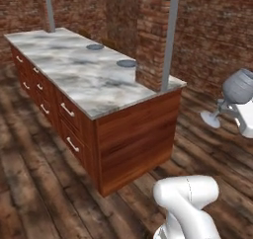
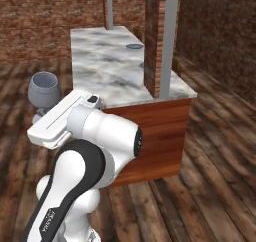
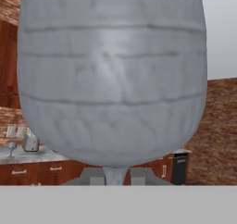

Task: Retrieve the wine glasses from the counter and place one next to each plate.

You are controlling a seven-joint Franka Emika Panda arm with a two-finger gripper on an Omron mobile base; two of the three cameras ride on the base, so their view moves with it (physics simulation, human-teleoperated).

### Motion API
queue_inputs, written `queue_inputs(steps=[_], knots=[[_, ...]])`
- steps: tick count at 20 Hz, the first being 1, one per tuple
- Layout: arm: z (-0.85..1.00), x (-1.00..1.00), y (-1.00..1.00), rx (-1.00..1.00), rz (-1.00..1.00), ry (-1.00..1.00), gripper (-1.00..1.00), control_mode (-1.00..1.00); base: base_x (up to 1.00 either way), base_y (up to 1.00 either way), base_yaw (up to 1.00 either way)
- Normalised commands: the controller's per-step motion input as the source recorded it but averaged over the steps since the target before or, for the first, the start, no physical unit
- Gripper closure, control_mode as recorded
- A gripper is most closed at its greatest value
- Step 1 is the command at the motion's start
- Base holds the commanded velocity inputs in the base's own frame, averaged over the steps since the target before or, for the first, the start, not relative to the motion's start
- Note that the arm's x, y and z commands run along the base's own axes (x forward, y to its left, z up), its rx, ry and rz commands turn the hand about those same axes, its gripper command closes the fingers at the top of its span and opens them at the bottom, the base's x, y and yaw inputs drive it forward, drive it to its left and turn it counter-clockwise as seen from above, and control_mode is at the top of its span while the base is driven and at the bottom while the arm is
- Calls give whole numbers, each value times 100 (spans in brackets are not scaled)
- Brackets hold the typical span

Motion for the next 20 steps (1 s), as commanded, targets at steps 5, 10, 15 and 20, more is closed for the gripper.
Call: queue_inputs(steps=[5,10,15,20], knots=[[0,0,0,0,0,0,100,100,-12,-100,0],[0,0,0,0,0,0,100,100,-42,-100,6],[0,0,0,0,0,0,100,100,-5,-100,15],[0,0,0,0,0,0,100,100,100,-9,-6]])
